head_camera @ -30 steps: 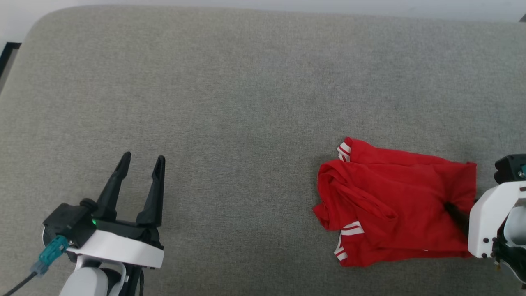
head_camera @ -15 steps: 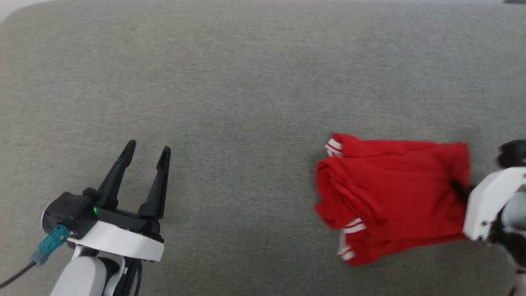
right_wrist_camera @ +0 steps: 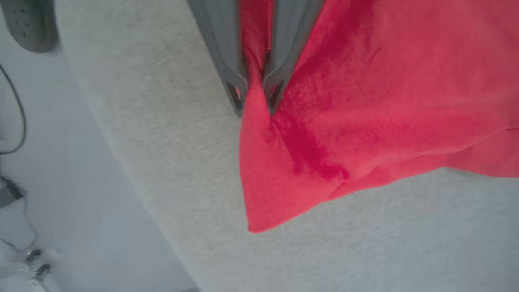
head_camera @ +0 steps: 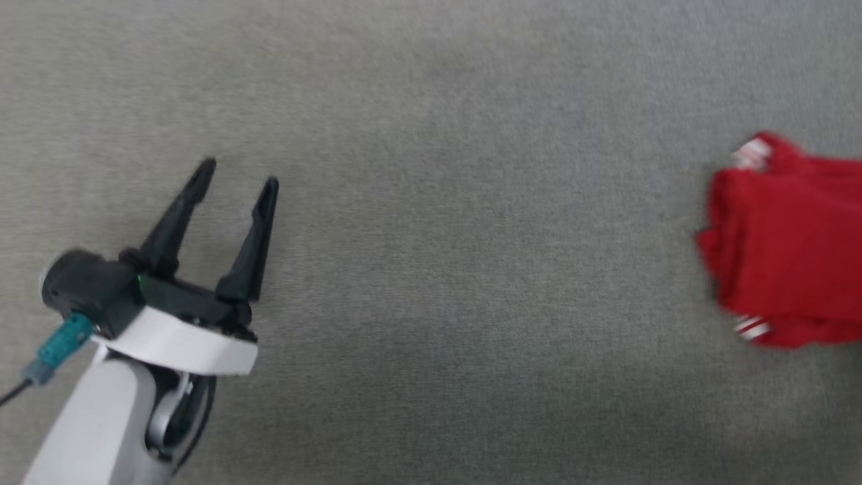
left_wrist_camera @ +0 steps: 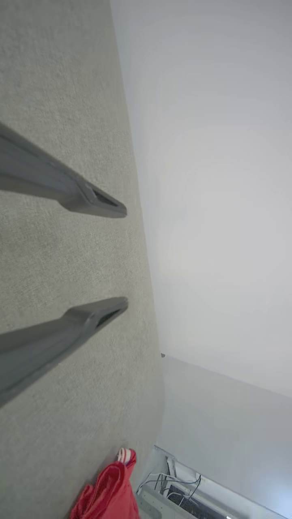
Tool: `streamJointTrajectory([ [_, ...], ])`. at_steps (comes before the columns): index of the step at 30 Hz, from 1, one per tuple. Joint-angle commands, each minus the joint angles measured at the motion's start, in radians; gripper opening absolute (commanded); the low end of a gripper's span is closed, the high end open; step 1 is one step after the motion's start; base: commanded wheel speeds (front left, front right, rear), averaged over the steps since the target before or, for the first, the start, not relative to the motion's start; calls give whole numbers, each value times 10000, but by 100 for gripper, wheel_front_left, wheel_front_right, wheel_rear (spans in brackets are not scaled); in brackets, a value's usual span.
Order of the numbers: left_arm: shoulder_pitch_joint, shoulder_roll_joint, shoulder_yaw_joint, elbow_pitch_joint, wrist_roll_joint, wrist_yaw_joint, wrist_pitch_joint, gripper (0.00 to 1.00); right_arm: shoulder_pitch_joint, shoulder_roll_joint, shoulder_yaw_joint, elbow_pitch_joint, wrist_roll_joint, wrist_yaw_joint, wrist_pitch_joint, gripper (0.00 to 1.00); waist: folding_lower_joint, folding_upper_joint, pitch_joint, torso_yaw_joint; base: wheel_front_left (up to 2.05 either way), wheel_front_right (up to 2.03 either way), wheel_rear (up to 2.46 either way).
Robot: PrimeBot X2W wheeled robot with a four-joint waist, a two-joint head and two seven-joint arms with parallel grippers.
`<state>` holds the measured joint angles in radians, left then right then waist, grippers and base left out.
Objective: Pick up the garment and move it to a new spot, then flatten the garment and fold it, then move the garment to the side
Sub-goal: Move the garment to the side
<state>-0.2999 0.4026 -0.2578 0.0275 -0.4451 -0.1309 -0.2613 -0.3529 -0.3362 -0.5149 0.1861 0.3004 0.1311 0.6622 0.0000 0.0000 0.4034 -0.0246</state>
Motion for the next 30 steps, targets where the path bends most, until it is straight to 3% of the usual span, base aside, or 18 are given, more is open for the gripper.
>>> streamJointTrajectory([
  [1, -517, 217, -127, -141, 21, 7, -50, 100, -542, -224, -537, 335, -380, -7, -372, 0, 0, 0, 505, -320, 0, 0, 0],
  [8, -1412, 623, -199, -359, 30, 7, -50, 100, -1620, -588, -1297, 1257, -1292, -7, -1165, 0, 0, 0, 1152, -504, 0, 0, 0],
  [20, -2152, 1222, -166, -698, -171, 7, -50, 100, -3382, -604, -2695, 2823, -3602, -7, -2756, 0, 0, 0, 1914, -542, 0, 0, 0],
  [30, -2275, 1337, -118, -709, -135, 7, -50, 100, -4023, -736, -2795, 3788, -4613, -7, -3981, 0, 0, 0, 2069, -457, 0, 0, 0],
])
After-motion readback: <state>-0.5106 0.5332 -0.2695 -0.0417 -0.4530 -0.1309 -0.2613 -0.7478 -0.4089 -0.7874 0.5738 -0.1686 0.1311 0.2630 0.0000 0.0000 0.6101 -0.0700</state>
